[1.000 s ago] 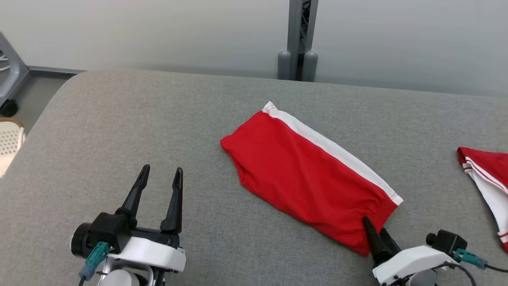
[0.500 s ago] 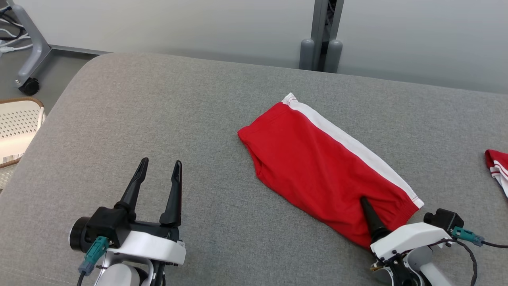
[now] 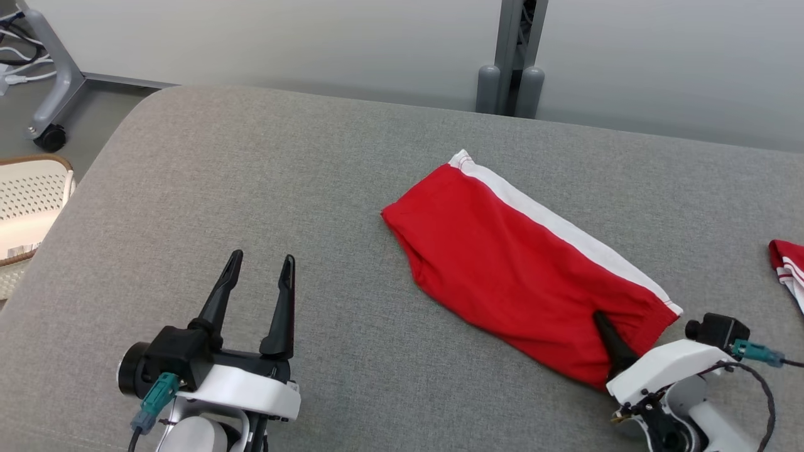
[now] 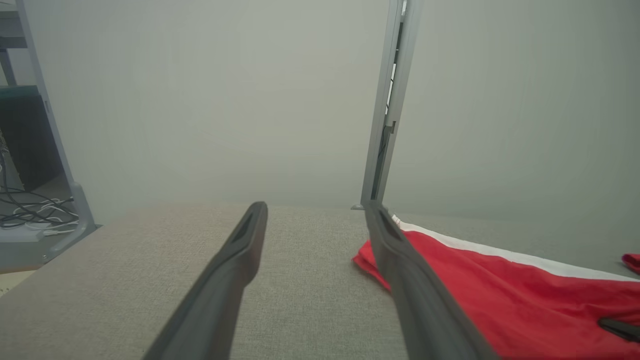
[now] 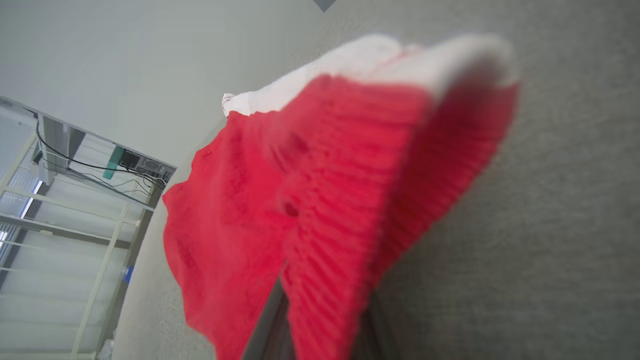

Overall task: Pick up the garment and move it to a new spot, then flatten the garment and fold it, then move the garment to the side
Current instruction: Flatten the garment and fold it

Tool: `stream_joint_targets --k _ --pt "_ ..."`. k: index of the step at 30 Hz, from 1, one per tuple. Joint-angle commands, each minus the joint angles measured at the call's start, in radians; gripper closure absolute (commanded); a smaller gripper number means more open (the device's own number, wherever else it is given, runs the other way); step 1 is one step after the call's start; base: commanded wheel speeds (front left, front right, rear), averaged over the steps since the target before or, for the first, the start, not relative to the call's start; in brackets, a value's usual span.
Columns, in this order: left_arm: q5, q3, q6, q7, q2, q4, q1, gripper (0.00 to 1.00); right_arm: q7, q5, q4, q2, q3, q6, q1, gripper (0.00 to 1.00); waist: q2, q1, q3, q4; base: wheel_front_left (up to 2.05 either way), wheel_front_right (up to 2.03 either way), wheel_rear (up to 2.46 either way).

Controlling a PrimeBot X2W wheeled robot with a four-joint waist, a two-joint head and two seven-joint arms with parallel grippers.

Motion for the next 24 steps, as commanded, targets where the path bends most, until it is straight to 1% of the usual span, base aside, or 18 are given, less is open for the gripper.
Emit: stream_joint_targets --k 1,4,7,13,15,18,21,24 --pt "-0.005 -0.002 0.005 -0.003 0.003 -0.001 -0.016 0.0 0.009 -0.009 0.028 -0.035 0.007 -0.001 0.007 1.0 0.0 0.0 0.002 0.002 0.0 0.0 0.0" --pt "-0.016 -0.017 0.008 -0.003 0.003 0.005 -0.019 0.0 0.039 -0.043 0.053 -0.099 0.041 -0.001 -0.043 1.0 0.0 0.0 0.012 0.013 0.0 0.0 0.0" --pt "-0.026 -0.025 0.013 -0.003 0.003 0.013 -0.023 0.0 0.091 -0.07 0.061 -0.146 0.084 -0.001 -0.096 1.0 0.0 0.0 0.027 0.028 0.0 0.0 0.0" --pt "-0.045 -0.046 0.02 -0.003 0.003 0.015 -0.042 0.0 0.176 -0.121 0.089 -0.278 0.158 -0.001 -0.202 1.0 0.0 0.0 0.064 0.068 0.0 0.0 0.0" --pt "-0.049 -0.055 0.024 -0.003 0.003 0.014 -0.045 0.0 0.195 -0.154 0.1 -0.328 0.193 -0.001 -0.244 1.0 0.0 0.0 0.078 0.083 0.0 0.0 0.0" --pt "-0.059 -0.07 0.027 -0.003 0.003 0.013 -0.056 0.0 0.22 -0.18 0.12 -0.384 0.231 -0.001 -0.303 1.0 0.0 0.0 0.096 0.107 0.0 0.0 0.0" --pt "-0.066 -0.087 0.032 -0.003 0.003 0.011 -0.066 0.0 0.234 -0.232 0.146 -0.445 0.286 -0.001 -0.364 1.0 0.0 0.0 0.114 0.128 0.0 0.0 0.0" --pt "-0.07 -0.099 0.037 -0.003 0.003 0.012 -0.071 0.0 0.238 -0.268 0.184 -0.472 0.33 -0.001 -0.42 1.0 0.0 0.0 0.124 0.143 0.0 0.0 0.0"
